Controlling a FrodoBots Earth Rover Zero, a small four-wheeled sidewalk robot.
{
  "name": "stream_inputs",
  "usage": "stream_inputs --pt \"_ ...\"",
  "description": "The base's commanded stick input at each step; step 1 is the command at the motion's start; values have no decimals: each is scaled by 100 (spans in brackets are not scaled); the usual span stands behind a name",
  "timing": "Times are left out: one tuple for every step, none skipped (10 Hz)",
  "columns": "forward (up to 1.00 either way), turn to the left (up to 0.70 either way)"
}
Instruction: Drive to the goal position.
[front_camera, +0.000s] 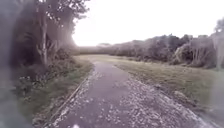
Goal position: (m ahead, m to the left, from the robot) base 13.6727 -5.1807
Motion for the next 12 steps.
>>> stream_inputs --pt "50 0" --pt "50 0" --pt "50 0" --pt "50 0" --pt "50 0" --pt "50 1" --pt "50 3" --pt "50 -25" --pt "50 -42" --pt "50 -11" --pt "50 0" --pt "50 0"
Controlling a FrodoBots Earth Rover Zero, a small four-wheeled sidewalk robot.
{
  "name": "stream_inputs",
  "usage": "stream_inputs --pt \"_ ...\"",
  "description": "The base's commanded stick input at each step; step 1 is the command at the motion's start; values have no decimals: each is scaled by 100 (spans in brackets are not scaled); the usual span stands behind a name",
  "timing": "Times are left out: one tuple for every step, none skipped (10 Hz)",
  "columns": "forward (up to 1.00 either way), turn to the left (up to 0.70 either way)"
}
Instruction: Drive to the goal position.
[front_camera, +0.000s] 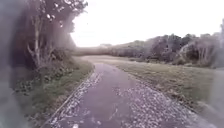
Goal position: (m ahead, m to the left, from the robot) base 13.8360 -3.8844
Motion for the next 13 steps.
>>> stream_inputs --pt "50 0" --pt "50 0" --pt "50 0" --pt "50 0" --pt "50 0" --pt "50 0" --pt "50 0" --pt "50 0" --pt "50 0" --pt "50 0" --pt "50 0" --pt "50 0" --pt "50 0"
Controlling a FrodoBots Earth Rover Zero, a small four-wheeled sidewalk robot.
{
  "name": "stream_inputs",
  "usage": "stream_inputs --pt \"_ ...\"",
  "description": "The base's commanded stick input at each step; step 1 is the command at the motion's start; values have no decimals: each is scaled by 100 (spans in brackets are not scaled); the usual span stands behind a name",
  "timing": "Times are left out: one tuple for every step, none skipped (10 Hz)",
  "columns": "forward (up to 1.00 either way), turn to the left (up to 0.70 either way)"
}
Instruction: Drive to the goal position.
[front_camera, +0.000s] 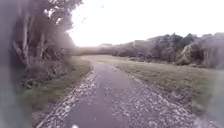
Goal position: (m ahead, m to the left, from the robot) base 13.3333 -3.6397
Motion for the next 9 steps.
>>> stream_inputs --pt "50 0" --pt "50 0" --pt "50 0" --pt "50 0" --pt "50 0" --pt "50 0" --pt "50 0" --pt "50 0" --pt "50 0"
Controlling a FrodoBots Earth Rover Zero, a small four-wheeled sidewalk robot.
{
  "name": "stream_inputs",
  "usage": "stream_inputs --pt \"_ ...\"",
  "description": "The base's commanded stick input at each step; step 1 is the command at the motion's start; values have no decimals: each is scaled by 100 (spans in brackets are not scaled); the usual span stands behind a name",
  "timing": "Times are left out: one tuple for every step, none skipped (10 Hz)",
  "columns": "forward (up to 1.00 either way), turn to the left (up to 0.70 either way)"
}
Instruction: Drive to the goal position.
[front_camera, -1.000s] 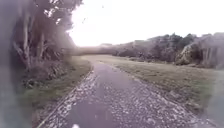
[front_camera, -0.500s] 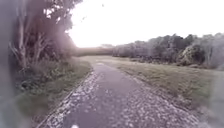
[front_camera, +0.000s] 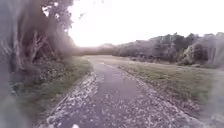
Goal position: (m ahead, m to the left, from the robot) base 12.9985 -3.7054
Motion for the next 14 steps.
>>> stream_inputs --pt "50 0" --pt "50 0" --pt "50 0" --pt "50 0" --pt "50 0" --pt "50 0" --pt "50 0" --pt "50 0" --pt "50 0" --pt "50 0" --pt "50 0" --pt "50 0" --pt "50 0" --pt "50 0"
